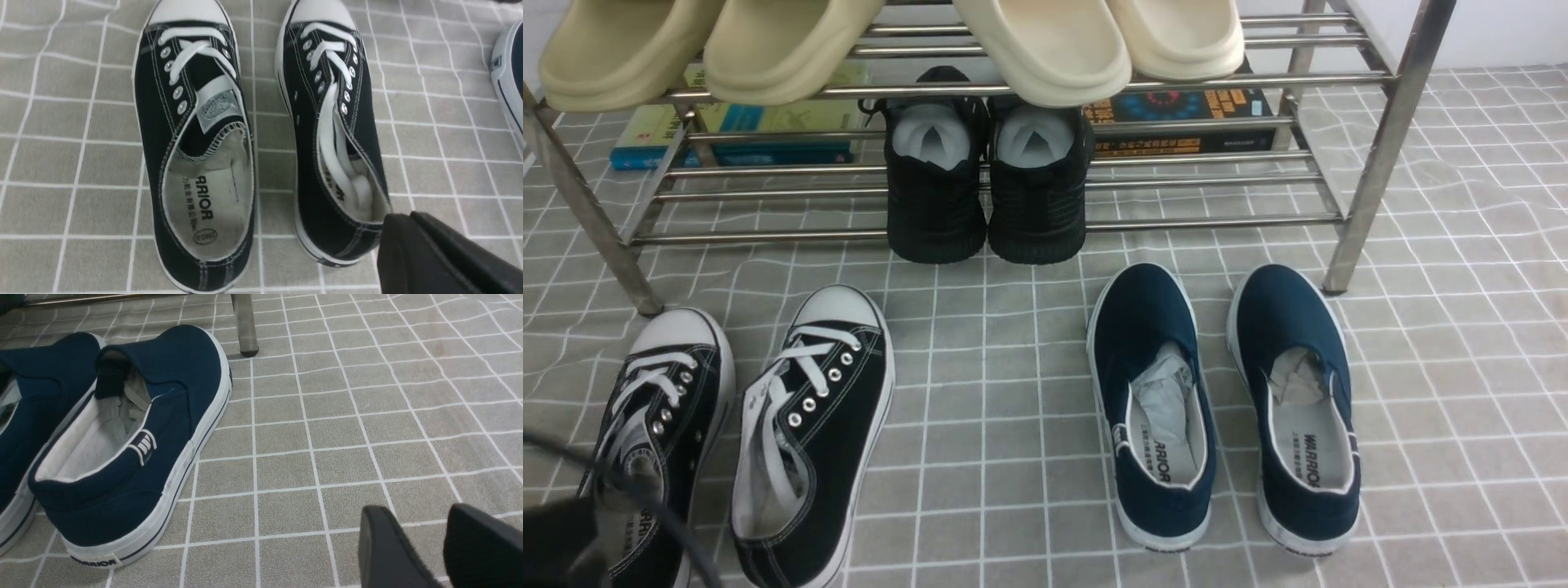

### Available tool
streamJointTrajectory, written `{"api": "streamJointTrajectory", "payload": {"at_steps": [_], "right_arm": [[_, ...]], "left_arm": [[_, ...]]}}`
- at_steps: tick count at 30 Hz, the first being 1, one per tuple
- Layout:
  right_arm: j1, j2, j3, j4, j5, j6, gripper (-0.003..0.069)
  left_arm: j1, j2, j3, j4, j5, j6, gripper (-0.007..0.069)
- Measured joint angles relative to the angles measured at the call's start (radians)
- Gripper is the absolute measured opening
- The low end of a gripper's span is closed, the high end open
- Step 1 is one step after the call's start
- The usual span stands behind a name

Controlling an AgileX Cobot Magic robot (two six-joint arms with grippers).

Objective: Take the shoes off the shelf with your hand from the grey coffee tablecloth.

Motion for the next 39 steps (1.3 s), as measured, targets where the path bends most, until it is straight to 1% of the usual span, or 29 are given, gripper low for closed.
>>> {"api": "streamJointTrajectory", "payload": {"at_steps": [5, 11, 13, 14, 15, 16, 18, 19, 20, 22, 23, 24, 28, 30, 39], "right_arm": [[0.0, 0.0, 0.0, 0.0, 0.0, 0.0, 0.0239], [0.0, 0.0, 0.0, 0.0, 0.0, 0.0, 0.0239], [0.0, 0.0, 0.0, 0.0, 0.0, 0.0, 0.0239], [0.0, 0.0, 0.0, 0.0, 0.0, 0.0, 0.0239], [0.0, 0.0, 0.0, 0.0, 0.0, 0.0, 0.0239], [0.0, 0.0, 0.0, 0.0, 0.0, 0.0, 0.0239], [0.0, 0.0, 0.0, 0.0, 0.0, 0.0, 0.0239], [0.0, 0.0, 0.0, 0.0, 0.0, 0.0, 0.0239], [0.0, 0.0, 0.0, 0.0, 0.0, 0.0, 0.0239], [0.0, 0.0, 0.0, 0.0, 0.0, 0.0, 0.0239], [0.0, 0.0, 0.0, 0.0, 0.0, 0.0, 0.0239], [0.0, 0.0, 0.0, 0.0, 0.0, 0.0, 0.0239], [0.0, 0.0, 0.0, 0.0, 0.0, 0.0, 0.0239], [0.0, 0.0, 0.0, 0.0, 0.0, 0.0, 0.0239], [0.0, 0.0, 0.0, 0.0, 0.0, 0.0, 0.0239]], "left_arm": [[0.0, -0.077, 0.074, 0.055, -0.048, -0.019, 0.0001], [0.0, -0.078, 0.176, 0.058, -0.266, -0.044, 0.0001], [0.0, -0.078, 0.204, 0.058, -0.297, -0.048, 0.0003], [0.0, -0.078, 0.246, 0.058, -0.357, -0.048, 0.0004], [0.0, -0.078, 0.252, 0.058, -0.363, -0.048, 0.0004], [0.0, -0.088, 0.306, 0.058, -0.411, -0.035, 0.0004], [0.0, -0.118, 0.351, 0.045, -0.444, -0.003, 0.0005], [0.0, -0.127, 0.361, 0.039, -0.448, 0.017, 0.0006], [0.01, -0.179, 0.394, 0.012, -0.457, 0.074, 0.0008], [0.043, -0.243, 0.428, -0.016, -0.456, 0.137, 0.0011], [0.053, -0.249, 0.434, -0.019, -0.456, 0.147, 0.0011], [0.085, -0.282, 0.452, -0.025, -0.453, 0.167, 0.0012], [0.175, -0.37, 0.471, -0.024, -0.43, 0.177, 0.0015], [0.206, -0.383, 0.472, -0.023, -0.384, 0.177, 0.0019], [0.24, -0.386, 0.471, -0.023, -0.363, 0.177, 0.0022]]}}
